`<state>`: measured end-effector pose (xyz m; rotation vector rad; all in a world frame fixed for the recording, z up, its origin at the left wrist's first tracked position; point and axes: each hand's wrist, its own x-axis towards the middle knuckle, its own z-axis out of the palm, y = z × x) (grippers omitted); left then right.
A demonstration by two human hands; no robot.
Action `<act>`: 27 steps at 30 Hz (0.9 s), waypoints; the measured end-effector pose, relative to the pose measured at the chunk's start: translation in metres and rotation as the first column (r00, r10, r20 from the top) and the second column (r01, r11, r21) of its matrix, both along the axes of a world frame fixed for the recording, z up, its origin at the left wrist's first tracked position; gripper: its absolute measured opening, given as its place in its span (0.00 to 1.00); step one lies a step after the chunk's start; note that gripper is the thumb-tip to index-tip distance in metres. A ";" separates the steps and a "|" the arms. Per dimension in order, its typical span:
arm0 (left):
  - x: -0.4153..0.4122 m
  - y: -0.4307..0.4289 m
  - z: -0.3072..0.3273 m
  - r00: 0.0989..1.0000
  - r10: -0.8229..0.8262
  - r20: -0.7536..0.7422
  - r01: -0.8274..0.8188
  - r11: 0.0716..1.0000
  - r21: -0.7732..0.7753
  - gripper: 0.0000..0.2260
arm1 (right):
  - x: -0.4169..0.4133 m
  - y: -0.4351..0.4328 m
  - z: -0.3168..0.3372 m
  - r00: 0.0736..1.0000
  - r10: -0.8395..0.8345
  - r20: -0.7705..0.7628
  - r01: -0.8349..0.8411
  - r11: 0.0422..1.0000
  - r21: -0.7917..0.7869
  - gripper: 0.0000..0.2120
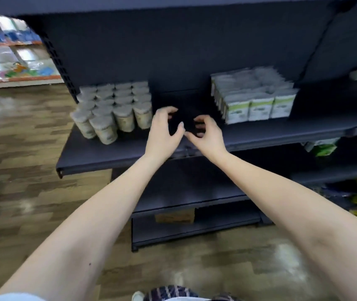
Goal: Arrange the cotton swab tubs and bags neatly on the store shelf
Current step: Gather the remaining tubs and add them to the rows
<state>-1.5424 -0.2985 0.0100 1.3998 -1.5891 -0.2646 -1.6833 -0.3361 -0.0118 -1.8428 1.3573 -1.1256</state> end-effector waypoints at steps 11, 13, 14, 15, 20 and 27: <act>-0.321 -0.050 -0.015 0.894 -0.446 -0.040 0.446 0.882 0.155 0.17 | -0.366 0.017 0.004 0.837 -0.546 -0.040 0.546 0.838 -0.015 0.25; -0.365 -0.061 -0.013 0.867 -0.493 -0.070 0.498 0.856 0.139 0.16 | -0.402 0.020 0.002 0.792 -0.610 -0.018 0.610 0.792 -0.020 0.25; -0.389 -0.067 -0.014 0.849 -0.522 -0.081 0.528 0.839 0.132 0.16 | -0.421 0.022 -0.001 0.765 -0.643 -0.014 0.643 0.765 -0.016 0.25; -0.409 -0.073 -0.016 0.832 -0.547 -0.087 0.554 0.822 0.130 0.16 | -0.436 0.022 -0.004 0.747 -0.665 -0.015 0.665 0.747 -0.011 0.25; -0.493 -0.117 -0.033 0.771 -0.633 -0.066 0.635 0.757 0.151 0.17 | -0.507 -0.003 -0.013 0.715 -0.696 -0.064 0.694 0.718 -0.048 0.25; -0.570 -0.244 -0.037 0.824 -0.561 -0.080 0.564 0.799 0.207 0.17 | -0.599 -0.119 -0.001 0.704 -0.702 -0.106 0.696 0.712 -0.091 0.27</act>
